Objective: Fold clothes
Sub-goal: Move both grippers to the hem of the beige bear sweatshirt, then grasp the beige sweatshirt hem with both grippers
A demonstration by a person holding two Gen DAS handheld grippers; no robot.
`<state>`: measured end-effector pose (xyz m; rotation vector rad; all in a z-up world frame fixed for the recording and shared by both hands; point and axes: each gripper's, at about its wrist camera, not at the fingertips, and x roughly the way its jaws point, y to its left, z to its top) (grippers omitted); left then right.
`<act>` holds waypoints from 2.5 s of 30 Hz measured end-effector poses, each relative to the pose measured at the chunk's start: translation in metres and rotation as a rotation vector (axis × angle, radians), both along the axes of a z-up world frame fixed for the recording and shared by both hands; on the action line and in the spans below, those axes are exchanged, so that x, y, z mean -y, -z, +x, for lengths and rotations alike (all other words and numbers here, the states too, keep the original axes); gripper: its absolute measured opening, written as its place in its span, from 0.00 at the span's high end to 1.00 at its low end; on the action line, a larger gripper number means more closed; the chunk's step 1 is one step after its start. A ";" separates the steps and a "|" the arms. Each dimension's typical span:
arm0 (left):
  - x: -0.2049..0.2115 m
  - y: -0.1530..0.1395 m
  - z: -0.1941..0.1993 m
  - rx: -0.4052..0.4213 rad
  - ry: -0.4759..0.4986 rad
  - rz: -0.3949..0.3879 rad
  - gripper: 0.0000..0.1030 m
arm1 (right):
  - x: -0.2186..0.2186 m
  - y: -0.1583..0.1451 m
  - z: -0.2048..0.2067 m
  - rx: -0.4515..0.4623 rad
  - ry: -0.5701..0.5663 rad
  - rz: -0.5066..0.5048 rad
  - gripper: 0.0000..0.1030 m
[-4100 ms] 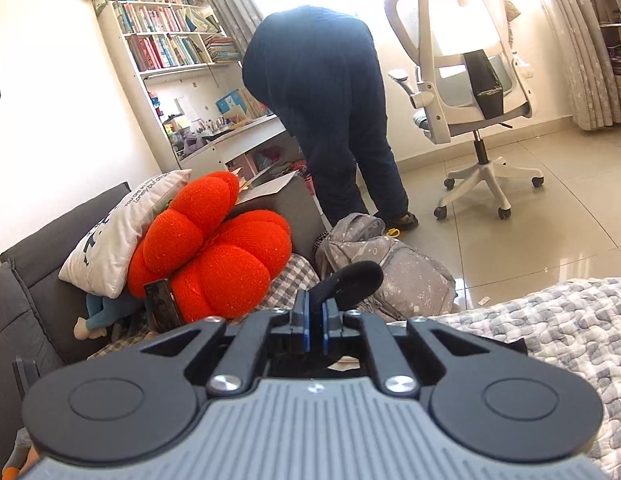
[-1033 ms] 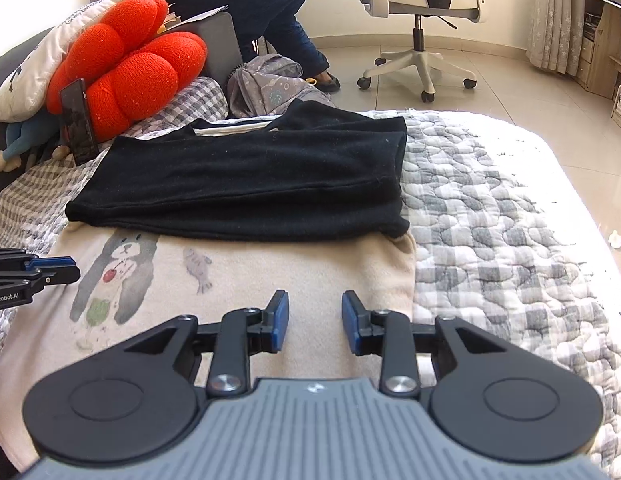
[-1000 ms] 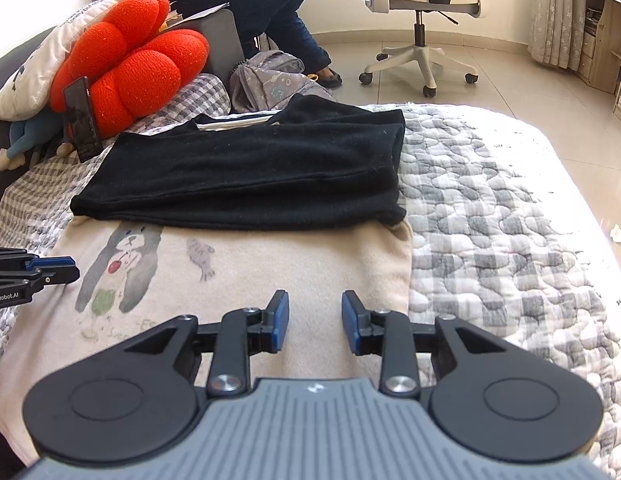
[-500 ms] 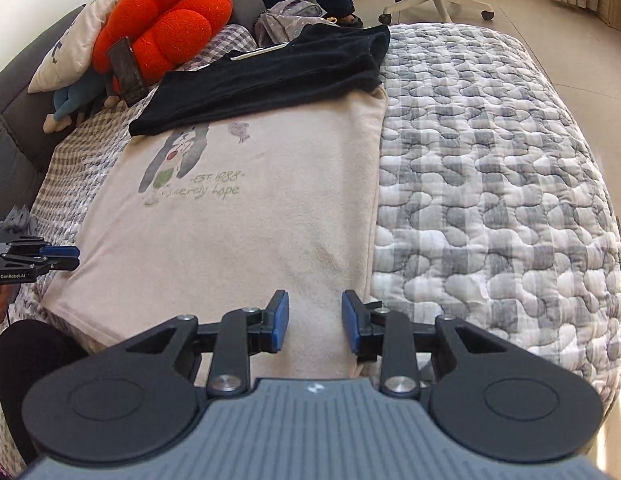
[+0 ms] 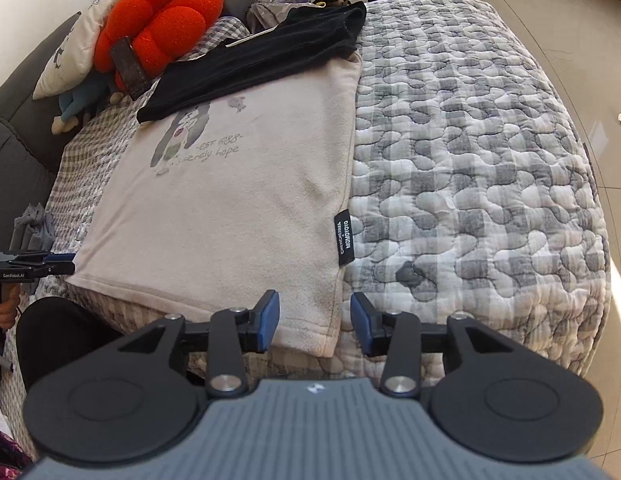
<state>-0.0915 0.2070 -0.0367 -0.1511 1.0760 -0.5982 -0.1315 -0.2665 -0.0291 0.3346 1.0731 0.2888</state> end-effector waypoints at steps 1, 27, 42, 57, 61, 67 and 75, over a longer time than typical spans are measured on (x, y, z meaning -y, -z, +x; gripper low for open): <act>-0.002 0.001 0.000 -0.012 -0.008 -0.015 0.64 | 0.000 0.002 0.001 -0.010 0.005 0.014 0.57; -0.022 -0.007 0.048 -0.040 -0.234 -0.427 0.93 | 0.022 -0.025 0.043 0.141 0.205 0.273 0.89; -0.020 0.021 0.110 -0.088 -0.391 -0.328 0.91 | 0.020 -0.021 0.066 0.141 0.103 0.006 0.81; -0.016 0.013 0.105 0.014 -0.258 -0.263 0.64 | 0.004 -0.002 0.027 -0.082 0.014 0.051 0.59; -0.012 0.014 0.102 0.035 -0.227 -0.234 0.64 | -0.005 -0.003 0.026 -0.118 -0.001 0.077 0.59; -0.012 0.016 0.101 0.033 -0.224 -0.220 0.69 | -0.017 0.000 0.027 -0.127 0.007 0.074 0.63; -0.014 0.014 0.098 0.034 -0.268 -0.220 0.99 | 0.000 -0.001 0.028 -0.128 0.102 0.227 0.85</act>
